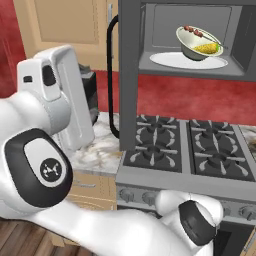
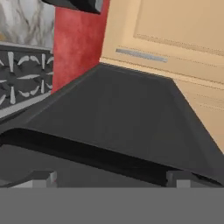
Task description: Place the bowl containing the corn and kebab skewer in the microwave. Close the microwave door and press the start button to microwave the meal.
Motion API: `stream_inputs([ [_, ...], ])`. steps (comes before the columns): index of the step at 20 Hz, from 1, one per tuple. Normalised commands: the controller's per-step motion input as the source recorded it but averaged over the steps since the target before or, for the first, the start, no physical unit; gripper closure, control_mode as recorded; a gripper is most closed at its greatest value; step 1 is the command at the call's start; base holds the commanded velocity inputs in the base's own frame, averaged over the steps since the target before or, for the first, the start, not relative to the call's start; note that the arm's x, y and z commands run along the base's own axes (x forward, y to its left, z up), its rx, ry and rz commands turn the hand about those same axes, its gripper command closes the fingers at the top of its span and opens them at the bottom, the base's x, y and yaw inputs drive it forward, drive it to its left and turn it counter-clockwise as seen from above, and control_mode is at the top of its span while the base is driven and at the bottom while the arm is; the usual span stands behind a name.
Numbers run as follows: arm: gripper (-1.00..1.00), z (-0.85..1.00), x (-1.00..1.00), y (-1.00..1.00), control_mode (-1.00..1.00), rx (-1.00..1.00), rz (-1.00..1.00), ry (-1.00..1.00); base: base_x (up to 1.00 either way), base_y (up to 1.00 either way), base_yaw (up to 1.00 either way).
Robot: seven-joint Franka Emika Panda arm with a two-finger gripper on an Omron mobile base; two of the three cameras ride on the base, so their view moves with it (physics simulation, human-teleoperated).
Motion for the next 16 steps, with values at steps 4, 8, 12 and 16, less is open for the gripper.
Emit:
stream_inputs([
  [4,-1.0,-0.11,0.52,0.0,-1.0,-0.04,-0.15,0.0,0.0,0.0,0.0],
  [8,-1.0,-0.13,0.47,0.0,-1.0,-0.05,-0.16,0.0,0.0,0.0,0.0],
  [12,-1.0,-0.13,0.5,-0.03,-1.0,-0.04,-0.17,0.0,0.0,0.0,0.0],
  [16,-1.0,-0.15,0.42,-0.48,-1.0,-0.03,-0.26,0.0,0.0,0.0,0.0],
])
